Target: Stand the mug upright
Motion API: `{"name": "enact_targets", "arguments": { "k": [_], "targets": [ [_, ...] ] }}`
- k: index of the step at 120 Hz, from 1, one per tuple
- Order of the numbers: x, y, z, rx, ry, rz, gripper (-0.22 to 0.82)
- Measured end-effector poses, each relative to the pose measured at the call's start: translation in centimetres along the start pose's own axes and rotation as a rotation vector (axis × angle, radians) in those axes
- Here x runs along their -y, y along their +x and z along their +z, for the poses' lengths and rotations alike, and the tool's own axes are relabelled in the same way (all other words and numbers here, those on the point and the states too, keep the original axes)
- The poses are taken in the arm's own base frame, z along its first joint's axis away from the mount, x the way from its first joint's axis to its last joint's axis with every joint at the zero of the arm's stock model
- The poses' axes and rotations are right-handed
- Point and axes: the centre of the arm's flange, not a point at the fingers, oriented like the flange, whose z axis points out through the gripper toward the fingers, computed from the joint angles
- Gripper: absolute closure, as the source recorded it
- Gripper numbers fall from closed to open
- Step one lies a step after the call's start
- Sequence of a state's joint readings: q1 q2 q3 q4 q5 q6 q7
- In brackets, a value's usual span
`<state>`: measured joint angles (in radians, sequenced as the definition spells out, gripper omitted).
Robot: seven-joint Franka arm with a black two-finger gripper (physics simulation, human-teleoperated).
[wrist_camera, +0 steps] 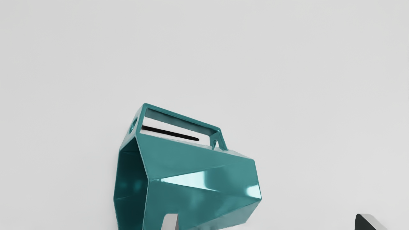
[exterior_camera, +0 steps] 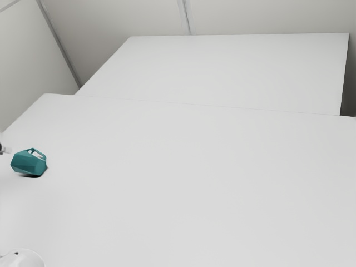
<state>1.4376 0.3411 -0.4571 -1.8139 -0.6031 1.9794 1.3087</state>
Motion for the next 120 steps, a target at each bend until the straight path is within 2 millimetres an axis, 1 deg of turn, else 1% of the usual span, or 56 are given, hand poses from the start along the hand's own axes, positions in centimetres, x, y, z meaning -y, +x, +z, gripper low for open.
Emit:
{"name": "enact_targets", "arguments": {
  "k": [7, 21, 32, 42, 56, 74, 99, 111, 120],
  "targets": [
    [0.2, -1.5, 0.0, 0.004, -0.007, 0.022, 0.0],
    [1.0, -3.1, -0.3, 0.001, -0.005, 0.076, 0.0],
    [2.0, -4.1, 0.1, -0.002, -0.005, 0.115, 0.0],
    [3.5, -4.6, 0.8, -0.016, -0.002, 0.147, 0.0],
    [4.6, -4.9, 2.0, -0.025, 0.002, 0.192, 0.01],
    [4.9, -4.6, 3.9, -0.021, 0.002, 0.247, 0.01],
    [5.2, -4.5, 4.6, -0.022, 0.018, 0.298, 0.01],
    [6.4, -5.0, 5.2, -0.037, 0.017, 0.307, 0.02],
    [6.8, -5.1, 5.6, -0.042, 0.019, 0.318, 0.02]
  ]
}}
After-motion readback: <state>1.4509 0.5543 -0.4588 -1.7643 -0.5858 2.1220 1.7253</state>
